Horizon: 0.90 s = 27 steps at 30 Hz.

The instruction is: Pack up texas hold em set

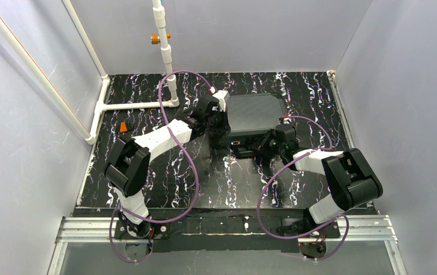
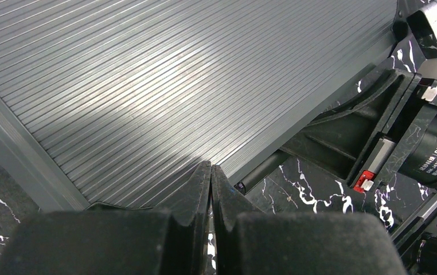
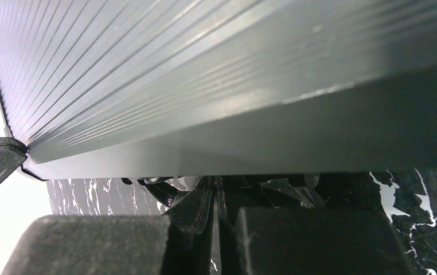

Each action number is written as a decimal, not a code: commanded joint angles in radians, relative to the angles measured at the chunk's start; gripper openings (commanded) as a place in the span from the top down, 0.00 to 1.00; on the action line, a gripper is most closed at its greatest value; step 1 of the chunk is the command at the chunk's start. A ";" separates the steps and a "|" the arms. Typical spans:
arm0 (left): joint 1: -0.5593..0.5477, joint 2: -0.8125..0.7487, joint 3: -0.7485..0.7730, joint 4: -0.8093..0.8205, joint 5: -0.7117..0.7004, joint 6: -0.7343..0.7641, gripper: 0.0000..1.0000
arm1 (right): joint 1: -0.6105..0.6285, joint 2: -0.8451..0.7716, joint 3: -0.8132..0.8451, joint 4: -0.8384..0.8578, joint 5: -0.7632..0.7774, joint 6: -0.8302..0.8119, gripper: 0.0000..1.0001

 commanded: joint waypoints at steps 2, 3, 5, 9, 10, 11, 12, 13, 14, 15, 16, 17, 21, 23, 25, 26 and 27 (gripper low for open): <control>-0.015 0.011 -0.031 -0.332 0.006 0.028 1.00 | -0.020 0.004 0.002 -0.121 0.168 0.010 0.89; -0.016 0.006 -0.023 -0.338 0.004 0.027 1.00 | -0.020 -0.009 0.004 -0.132 0.170 0.007 0.89; -0.016 0.002 -0.004 -0.349 -0.001 0.024 1.00 | -0.020 -0.028 0.012 -0.156 0.174 -0.002 0.89; -0.016 -0.015 0.038 -0.370 -0.010 0.024 1.00 | -0.020 -0.076 0.038 -0.210 0.176 -0.024 0.89; -0.016 -0.019 0.049 -0.376 -0.014 0.025 0.99 | -0.020 -0.087 0.045 -0.222 0.176 -0.031 0.89; -0.016 -0.023 0.060 -0.384 -0.017 0.027 0.97 | -0.020 -0.098 0.052 -0.234 0.175 -0.037 0.89; -0.016 -0.027 0.071 -0.391 -0.020 0.028 0.95 | -0.020 -0.108 0.059 -0.245 0.176 -0.044 0.89; -0.015 -0.031 0.083 -0.400 -0.023 0.030 0.92 | -0.020 -0.117 0.066 -0.259 0.178 -0.050 0.89; -0.016 -0.035 0.095 -0.408 -0.025 0.031 0.90 | -0.020 -0.129 0.072 -0.271 0.179 -0.054 0.89; -0.016 -0.043 0.103 -0.414 -0.027 0.033 0.87 | -0.020 -0.138 0.076 -0.283 0.179 -0.059 0.89; -0.016 -0.051 0.111 -0.418 -0.027 0.034 0.84 | -0.020 -0.150 0.081 -0.294 0.180 -0.063 0.89; -0.016 -0.063 0.116 -0.423 -0.029 0.035 0.80 | -0.020 -0.163 0.084 -0.305 0.180 -0.064 0.89; -0.016 -0.124 0.109 -0.420 -0.013 0.052 0.57 | -0.020 -0.220 0.092 -0.344 0.181 -0.074 0.88; -0.015 -0.161 0.102 -0.421 -0.018 0.058 0.52 | -0.020 -0.250 0.099 -0.366 0.182 -0.084 0.88; -0.016 -0.207 0.092 -0.426 -0.027 0.061 0.48 | -0.020 -0.285 0.105 -0.387 0.183 -0.091 0.88; -0.016 -0.227 0.090 -0.430 -0.030 0.061 0.46 | -0.020 -0.305 0.109 -0.399 0.183 -0.096 0.88; -0.016 -0.246 0.087 -0.435 -0.031 0.063 0.44 | -0.020 -0.333 0.115 -0.413 0.187 -0.100 0.88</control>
